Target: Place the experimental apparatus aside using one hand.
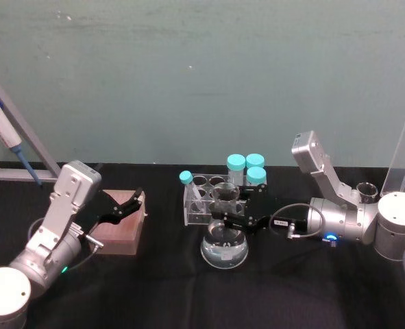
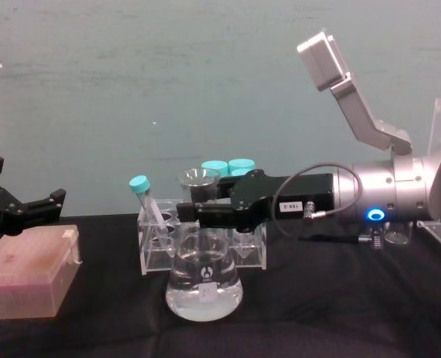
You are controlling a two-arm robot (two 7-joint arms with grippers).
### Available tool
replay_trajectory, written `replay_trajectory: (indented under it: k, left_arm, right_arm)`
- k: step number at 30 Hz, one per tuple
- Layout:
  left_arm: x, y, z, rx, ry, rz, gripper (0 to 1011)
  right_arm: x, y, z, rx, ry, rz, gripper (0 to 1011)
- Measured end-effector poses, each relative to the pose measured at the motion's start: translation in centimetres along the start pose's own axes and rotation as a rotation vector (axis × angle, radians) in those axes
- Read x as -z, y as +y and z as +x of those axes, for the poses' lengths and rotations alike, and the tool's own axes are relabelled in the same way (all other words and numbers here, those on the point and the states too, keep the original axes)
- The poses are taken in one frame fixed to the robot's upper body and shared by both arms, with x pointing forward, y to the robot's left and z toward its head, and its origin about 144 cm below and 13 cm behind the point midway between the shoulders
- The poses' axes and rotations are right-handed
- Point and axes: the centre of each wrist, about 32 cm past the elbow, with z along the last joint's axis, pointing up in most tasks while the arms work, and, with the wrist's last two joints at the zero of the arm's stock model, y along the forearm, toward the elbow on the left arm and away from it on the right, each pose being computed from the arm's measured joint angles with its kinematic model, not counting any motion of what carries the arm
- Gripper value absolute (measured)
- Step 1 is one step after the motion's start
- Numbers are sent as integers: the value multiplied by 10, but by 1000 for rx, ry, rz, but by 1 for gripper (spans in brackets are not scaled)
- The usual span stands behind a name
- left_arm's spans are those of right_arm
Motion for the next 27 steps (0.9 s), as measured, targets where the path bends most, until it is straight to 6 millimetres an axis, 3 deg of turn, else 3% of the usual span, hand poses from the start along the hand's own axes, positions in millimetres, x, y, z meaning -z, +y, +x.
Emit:
replay_trajectory:
  k: [27]
  left_arm:
    - [0, 0, 0, 0, 0, 0, 1000]
  right_arm:
    - [-9, -18, -11, 52, 9, 49, 453]
